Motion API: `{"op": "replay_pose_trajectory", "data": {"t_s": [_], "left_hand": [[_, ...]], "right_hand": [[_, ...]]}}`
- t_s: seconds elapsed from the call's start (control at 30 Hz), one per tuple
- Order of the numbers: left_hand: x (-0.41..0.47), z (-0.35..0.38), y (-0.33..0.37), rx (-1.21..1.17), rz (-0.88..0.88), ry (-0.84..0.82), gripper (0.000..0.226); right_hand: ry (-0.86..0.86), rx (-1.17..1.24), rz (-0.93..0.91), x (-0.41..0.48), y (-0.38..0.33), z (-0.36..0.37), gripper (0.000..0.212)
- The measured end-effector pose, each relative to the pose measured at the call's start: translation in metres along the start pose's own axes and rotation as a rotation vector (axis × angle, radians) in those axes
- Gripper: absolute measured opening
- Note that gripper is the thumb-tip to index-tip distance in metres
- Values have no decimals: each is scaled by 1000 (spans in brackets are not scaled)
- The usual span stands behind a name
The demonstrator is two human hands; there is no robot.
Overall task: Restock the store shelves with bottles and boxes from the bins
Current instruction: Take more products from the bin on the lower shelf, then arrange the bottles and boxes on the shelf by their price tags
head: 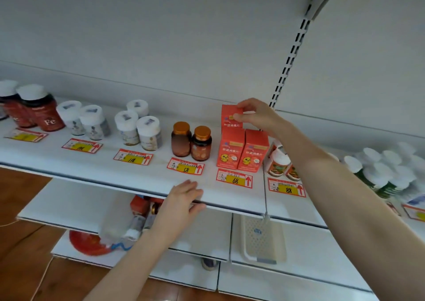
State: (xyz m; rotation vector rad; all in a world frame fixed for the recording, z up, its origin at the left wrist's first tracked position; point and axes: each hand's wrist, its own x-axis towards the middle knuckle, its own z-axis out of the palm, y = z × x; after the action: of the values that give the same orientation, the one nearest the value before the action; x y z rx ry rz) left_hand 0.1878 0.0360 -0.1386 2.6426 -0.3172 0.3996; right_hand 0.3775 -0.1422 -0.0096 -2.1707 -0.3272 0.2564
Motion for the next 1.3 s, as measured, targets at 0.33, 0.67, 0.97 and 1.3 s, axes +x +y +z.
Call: {"op": "replay_pose_trajectory", "data": {"t_s": [0.33, 0.67, 0.97, 1.3], "left_hand": [[0, 7, -2, 20, 36, 87, 27], [-2, 4, -7, 79, 66, -41, 20], [-28, -38, -13, 94, 222, 33, 31], [-113, -83, -123, 5, 150, -173, 39]], "right_hand": [[-133, -193, 111, 4, 4, 1, 35], [55, -307, 41, -2, -3, 8, 20], [305, -404, -138, -48, -33, 51, 24], [393, -266, -160, -137, -72, 176, 17]]}}
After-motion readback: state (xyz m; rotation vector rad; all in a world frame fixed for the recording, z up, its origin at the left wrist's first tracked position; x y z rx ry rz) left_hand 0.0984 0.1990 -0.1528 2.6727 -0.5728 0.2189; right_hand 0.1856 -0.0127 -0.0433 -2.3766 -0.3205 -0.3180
